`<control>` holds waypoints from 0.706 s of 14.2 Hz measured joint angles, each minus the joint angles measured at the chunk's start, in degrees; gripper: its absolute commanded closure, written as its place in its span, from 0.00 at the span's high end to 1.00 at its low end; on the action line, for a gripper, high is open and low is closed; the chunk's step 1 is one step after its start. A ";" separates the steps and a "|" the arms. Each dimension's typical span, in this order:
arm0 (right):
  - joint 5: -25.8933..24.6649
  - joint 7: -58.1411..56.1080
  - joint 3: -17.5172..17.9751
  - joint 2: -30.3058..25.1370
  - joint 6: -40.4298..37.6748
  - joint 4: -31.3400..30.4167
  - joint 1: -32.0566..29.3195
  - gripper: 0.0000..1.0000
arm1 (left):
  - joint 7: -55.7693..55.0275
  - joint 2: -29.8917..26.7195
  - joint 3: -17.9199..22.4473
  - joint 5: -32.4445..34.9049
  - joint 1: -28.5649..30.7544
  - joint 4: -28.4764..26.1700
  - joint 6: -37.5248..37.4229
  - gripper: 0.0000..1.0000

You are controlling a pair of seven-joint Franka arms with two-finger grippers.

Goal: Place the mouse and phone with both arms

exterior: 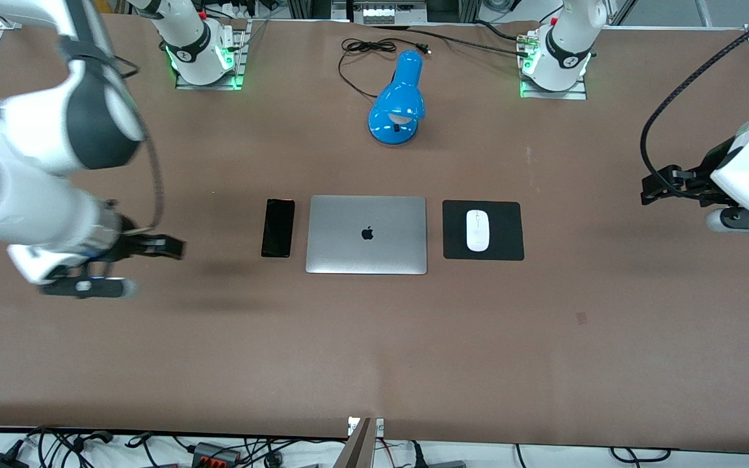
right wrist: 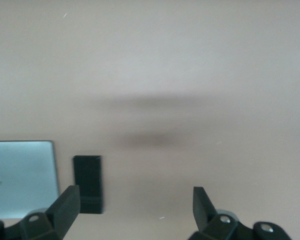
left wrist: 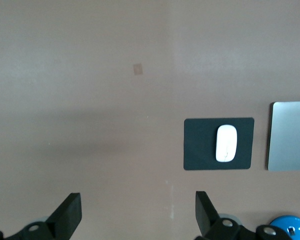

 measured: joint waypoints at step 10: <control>0.09 -13.53 -6.63 -12.59 -1.60 -6.28 -4.83 1.00 | 1.01 -10.82 16.52 -4.56 -10.70 -13.43 4.37 1.00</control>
